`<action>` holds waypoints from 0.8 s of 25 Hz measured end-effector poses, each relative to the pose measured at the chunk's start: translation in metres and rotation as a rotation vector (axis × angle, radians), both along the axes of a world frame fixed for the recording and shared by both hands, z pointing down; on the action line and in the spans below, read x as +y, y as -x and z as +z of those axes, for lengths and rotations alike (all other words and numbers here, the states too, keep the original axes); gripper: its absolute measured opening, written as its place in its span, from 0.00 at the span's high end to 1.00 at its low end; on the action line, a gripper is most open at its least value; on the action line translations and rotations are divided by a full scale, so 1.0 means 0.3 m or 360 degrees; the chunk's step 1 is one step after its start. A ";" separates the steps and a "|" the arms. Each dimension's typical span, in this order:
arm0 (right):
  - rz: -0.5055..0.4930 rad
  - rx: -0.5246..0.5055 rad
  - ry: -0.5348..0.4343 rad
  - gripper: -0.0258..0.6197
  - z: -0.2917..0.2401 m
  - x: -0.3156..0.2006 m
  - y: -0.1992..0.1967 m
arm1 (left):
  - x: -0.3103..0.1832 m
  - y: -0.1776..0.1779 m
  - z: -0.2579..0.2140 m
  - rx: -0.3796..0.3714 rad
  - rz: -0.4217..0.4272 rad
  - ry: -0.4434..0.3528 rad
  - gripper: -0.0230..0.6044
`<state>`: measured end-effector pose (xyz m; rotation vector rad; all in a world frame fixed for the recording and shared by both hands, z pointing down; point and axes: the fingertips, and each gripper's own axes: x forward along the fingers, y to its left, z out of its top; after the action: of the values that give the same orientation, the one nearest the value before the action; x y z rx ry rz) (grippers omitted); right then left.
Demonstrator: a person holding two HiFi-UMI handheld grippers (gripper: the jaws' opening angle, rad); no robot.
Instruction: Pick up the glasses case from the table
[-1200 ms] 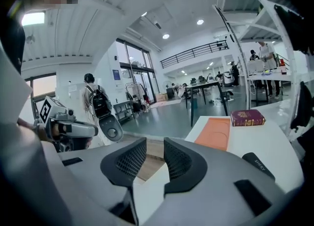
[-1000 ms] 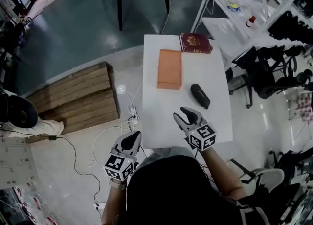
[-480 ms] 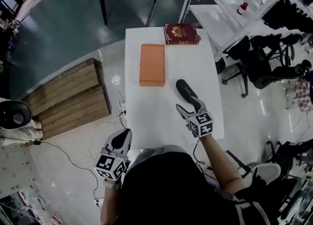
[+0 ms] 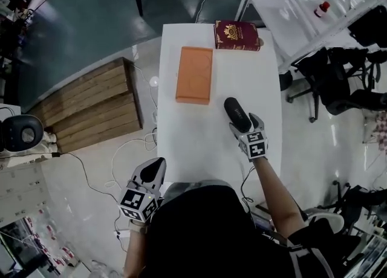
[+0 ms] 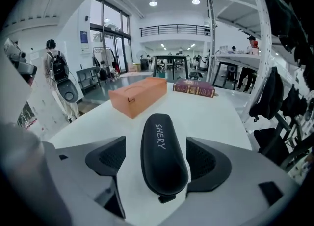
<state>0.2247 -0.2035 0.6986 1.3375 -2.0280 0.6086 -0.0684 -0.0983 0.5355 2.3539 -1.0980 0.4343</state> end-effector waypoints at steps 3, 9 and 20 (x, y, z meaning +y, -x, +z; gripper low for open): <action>-0.0026 0.0000 0.0056 0.37 0.052 -0.024 -0.007 | -0.012 0.001 0.012 -0.0031 -0.0028 0.0020 0.93; -0.0071 0.0068 0.0245 0.37 0.184 -0.033 -0.033 | -0.004 -0.011 0.037 -0.0049 -0.0044 0.0051 0.93; -0.0068 0.0062 0.0352 0.39 0.203 -0.027 -0.042 | 0.003 -0.004 0.042 -0.0045 -0.0074 0.0044 0.93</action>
<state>0.2373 -0.2115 0.7595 1.1644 -1.8915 0.7574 -0.0671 -0.0975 0.5479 2.3000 -1.1502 0.4644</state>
